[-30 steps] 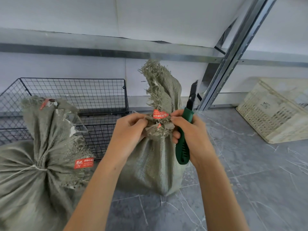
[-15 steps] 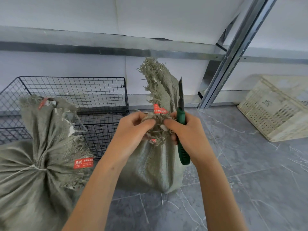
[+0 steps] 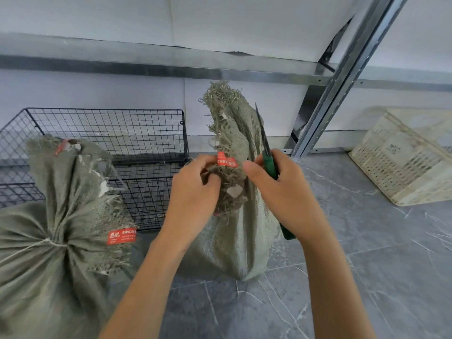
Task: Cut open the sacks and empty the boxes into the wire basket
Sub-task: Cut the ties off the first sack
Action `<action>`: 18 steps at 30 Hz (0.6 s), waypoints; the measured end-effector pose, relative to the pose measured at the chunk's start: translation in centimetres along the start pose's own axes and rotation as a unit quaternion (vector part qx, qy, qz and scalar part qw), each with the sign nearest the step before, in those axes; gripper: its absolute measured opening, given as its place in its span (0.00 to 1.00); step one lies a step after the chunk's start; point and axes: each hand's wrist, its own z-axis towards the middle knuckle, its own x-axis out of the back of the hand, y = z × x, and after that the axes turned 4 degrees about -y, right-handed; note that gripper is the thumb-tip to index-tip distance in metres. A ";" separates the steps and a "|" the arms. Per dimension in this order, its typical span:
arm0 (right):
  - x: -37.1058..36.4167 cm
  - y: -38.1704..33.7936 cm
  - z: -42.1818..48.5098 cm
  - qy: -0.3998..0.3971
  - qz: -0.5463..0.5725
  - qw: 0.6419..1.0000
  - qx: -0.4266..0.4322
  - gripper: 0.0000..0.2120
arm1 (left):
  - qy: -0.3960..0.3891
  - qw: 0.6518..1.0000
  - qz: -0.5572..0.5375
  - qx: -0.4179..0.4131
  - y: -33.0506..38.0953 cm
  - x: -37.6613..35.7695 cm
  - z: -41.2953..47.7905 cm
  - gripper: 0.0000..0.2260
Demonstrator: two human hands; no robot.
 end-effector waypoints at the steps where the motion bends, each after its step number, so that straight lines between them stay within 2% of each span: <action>1: 0.0 -0.4 -0.2 -0.019 0.014 1.000 0.003 0.12 | 0.005 1.000 -0.003 -0.005 0.0 -0.1 0.1 0.14; 3: -0.2 -0.8 -0.4 -0.042 0.030 0.999 0.008 0.12 | 0.012 1.000 -0.014 -0.011 -0.1 -0.3 0.2 0.13; 7: -1.7 -0.2 -0.1 -0.010 -0.022 1.000 0.014 0.04 | 0.013 0.998 -0.065 0.004 0.1 -0.8 0.2 0.10; 11: -2.3 0.7 0.3 0.001 -0.055 0.998 0.012 0.03 | 0.023 0.999 -0.046 0.006 -0.2 -1.1 0.1 0.09; 15: -2.3 0.9 0.4 -0.014 -0.080 0.997 0.005 0.12 | 0.042 0.996 -0.075 0.025 -0.4 -1.5 0.1 0.05; 18: -2.9 1.3 0.5 0.005 -0.100 0.995 0.006 0.17 | 0.053 0.995 -0.084 0.029 -0.1 -1.6 0.0 0.06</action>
